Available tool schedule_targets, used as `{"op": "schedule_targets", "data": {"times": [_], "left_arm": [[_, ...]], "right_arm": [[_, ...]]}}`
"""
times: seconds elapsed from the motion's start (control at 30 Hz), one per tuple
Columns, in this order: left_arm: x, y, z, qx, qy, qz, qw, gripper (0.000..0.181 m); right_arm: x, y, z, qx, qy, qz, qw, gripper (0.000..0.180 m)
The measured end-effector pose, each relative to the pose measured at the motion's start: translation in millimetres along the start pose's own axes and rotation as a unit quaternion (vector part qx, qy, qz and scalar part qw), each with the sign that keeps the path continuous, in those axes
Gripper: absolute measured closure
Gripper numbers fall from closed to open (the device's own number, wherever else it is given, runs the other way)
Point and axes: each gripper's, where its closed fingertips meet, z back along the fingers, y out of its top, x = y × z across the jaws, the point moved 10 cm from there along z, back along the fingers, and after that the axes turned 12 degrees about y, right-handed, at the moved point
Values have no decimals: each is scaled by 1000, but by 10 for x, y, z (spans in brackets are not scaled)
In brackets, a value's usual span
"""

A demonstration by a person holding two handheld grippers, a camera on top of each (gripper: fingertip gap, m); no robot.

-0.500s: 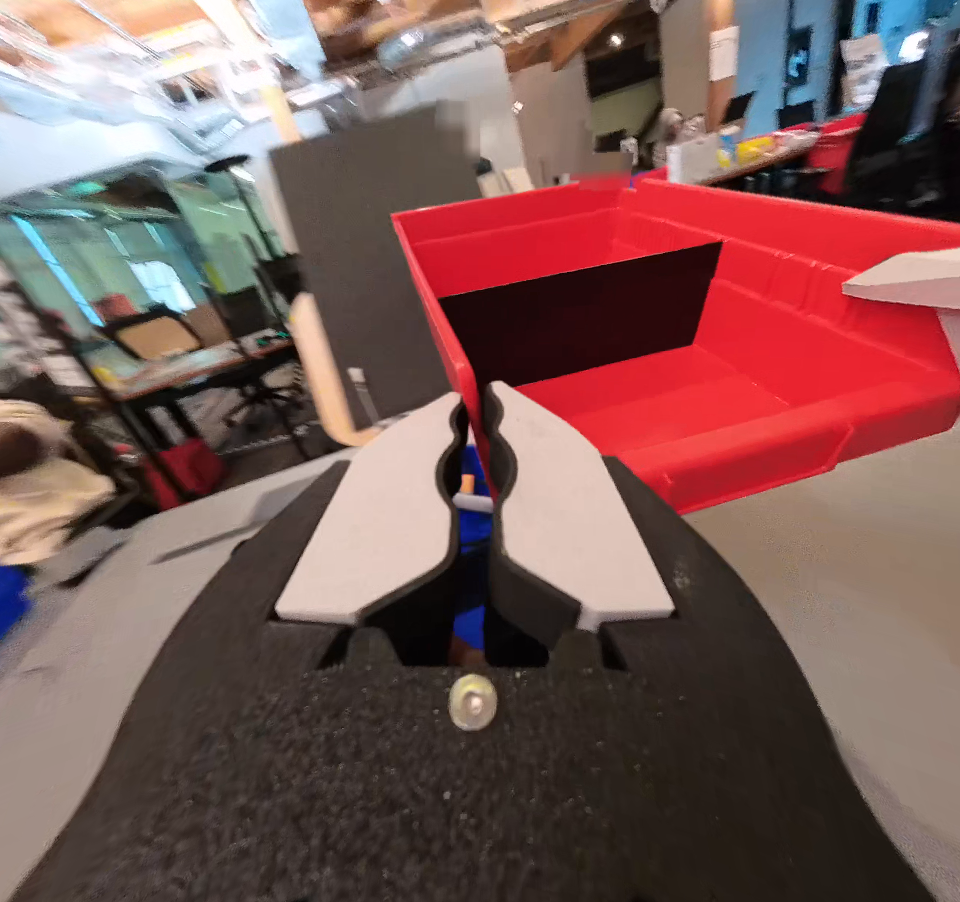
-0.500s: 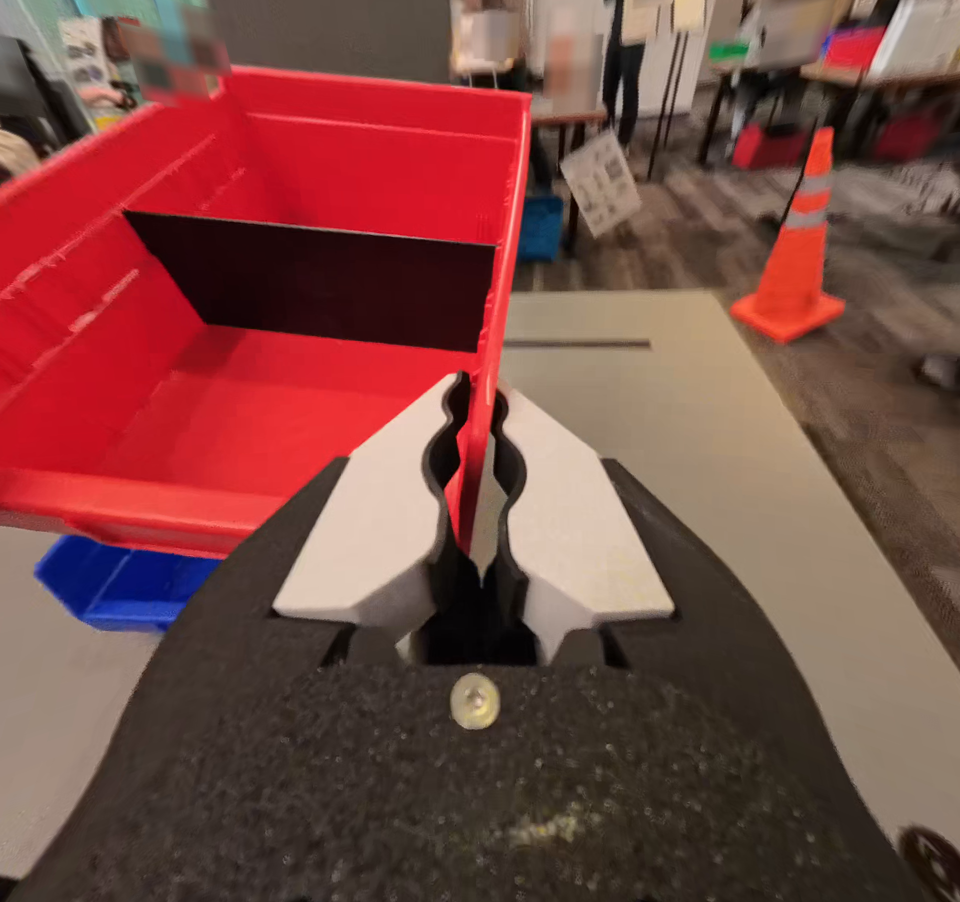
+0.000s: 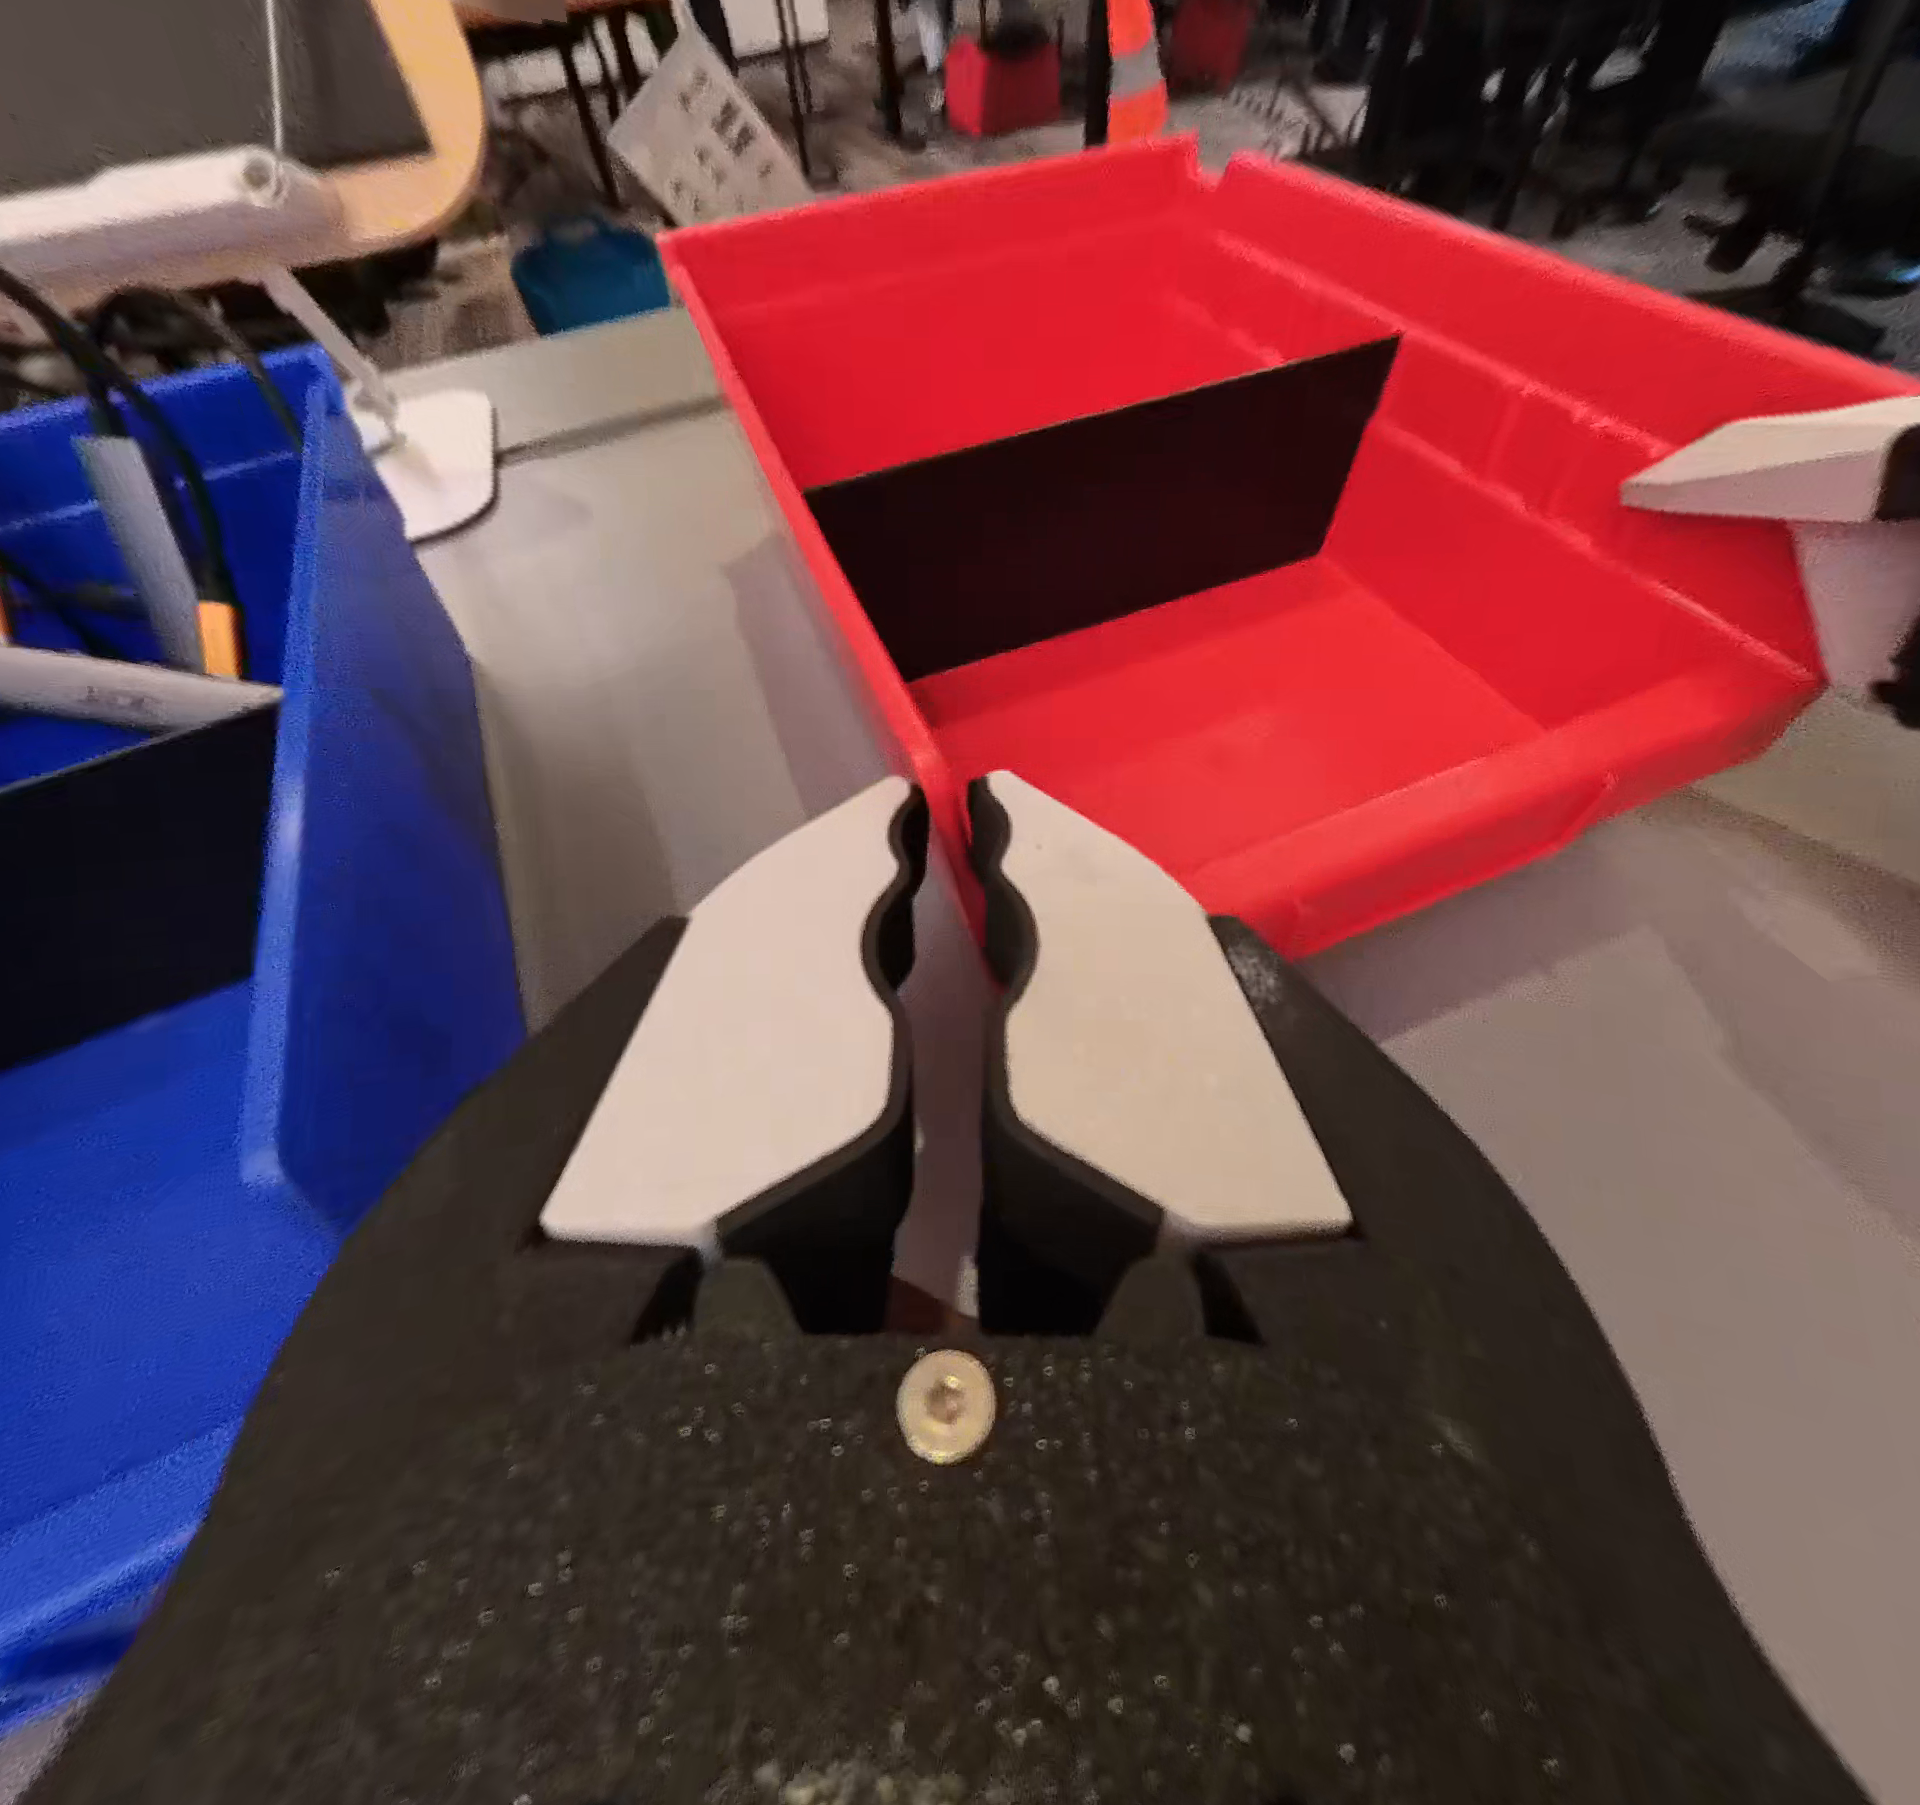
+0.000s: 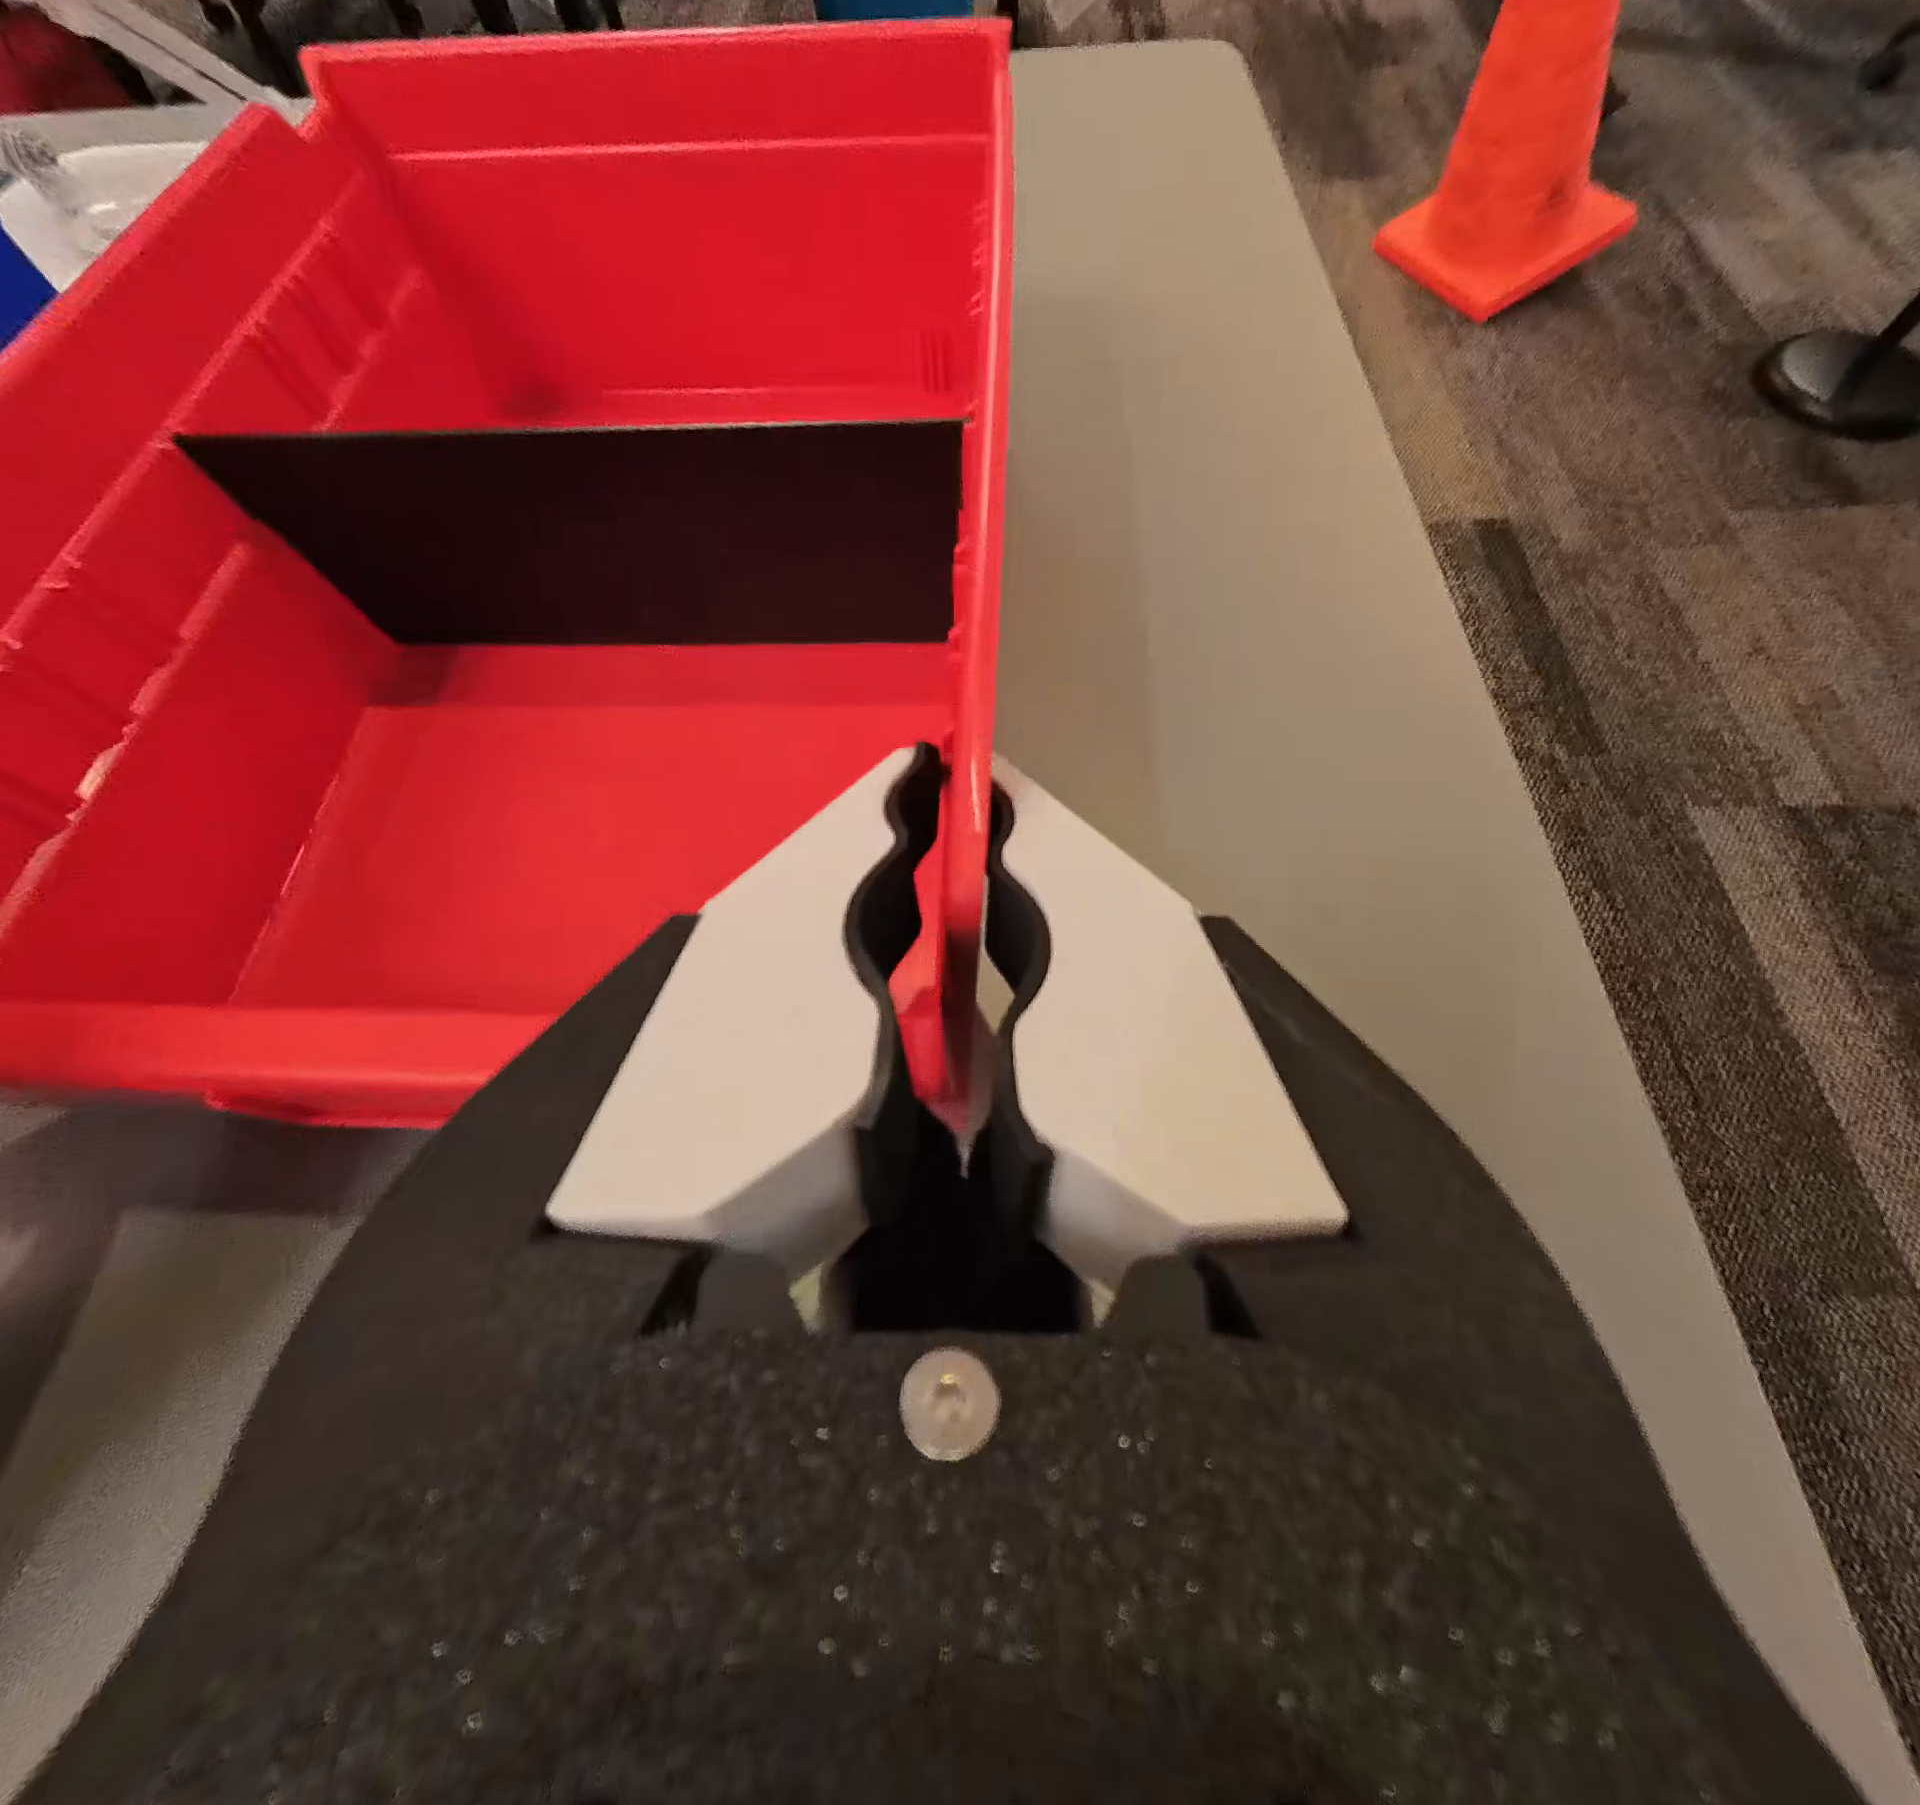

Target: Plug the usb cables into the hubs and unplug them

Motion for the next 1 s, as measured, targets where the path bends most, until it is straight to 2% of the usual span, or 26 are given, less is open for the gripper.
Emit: {"op": "schedule_targets", "data": {"times": [0.07, 0.17, 0.3, 0.4, 0.5, 0.57, 0.63, 0.67, 0.73, 0.8, 0.87, 0.9, 0.93, 0.97, 1.0], "left_arm": [[5, 5, 12, 0, -8, -9, 1000, 173], [-18, 53, 126, -10, -65, -14, 998, 169], [-426, 191, 631, 24, -129, 10, 991, 157], [-1149, 233, 946, 42, -91, 43, 994, 150], [-1889, 236, 1034, 61, 16, 26, 998, 143], [-2255, 139, 1039, 68, 88, -11, 994, 138], [-2494, -59, 967, 29, 93, 1, 995, 136], [-2568, -179, 903, -3, 78, 22, 997, 131], [-2631, -402, 767, -54, 36, 65, 996, 126], [-2633, -549, 613, -95, 2, 53, 994, 130], [-2640, -584, 494, -103, 3, 38, 994, 137], [-2649, -578, 454, -99, 10, 39, 994, 140], [-2666, -567, 421, -99, 13, 49, 994, 145], [-2693, -554, 397, -102, 15, 70, 992, 150], [-2733, -542, 386, -107, 24, 92, 990, 163]], "right_arm": [[2, -13, 7, -4, -4, 2, 1000, 176], [18, -23, 41, 6, -26, 7, 1000, 173], [-28, 83, 257, 47, -64, 6, 997, 164], [-287, 273, 496, 109, -52, 28, 992, 153], [-882, 447, 536, 153, 38, 61, 986, 147], [-1424, 432, 404, 145, 127, 82, 978, 147], [-1963, 271, 177, 109, 220, 82, 966, 137], [-2172, 149, 39, 84, 241, 75, 964, 129], [-2452, -99, -247, 38, 228, 56, 971, 121], [-2572, -244, -481, 4, 153, 60, 986, 114], [-2622, -282, -609, -17, 95, 73, 993, 120], [-2667, -284, -634, -17, 101, 57, 993, 132], [-2707, -299, -653, -21, 106, 40, 993, 158], [-2733, -318, -669, -33, 95, 33, 994, 169], [-2744, -319, -662, -33, 73, 42, 996, 175]]}}
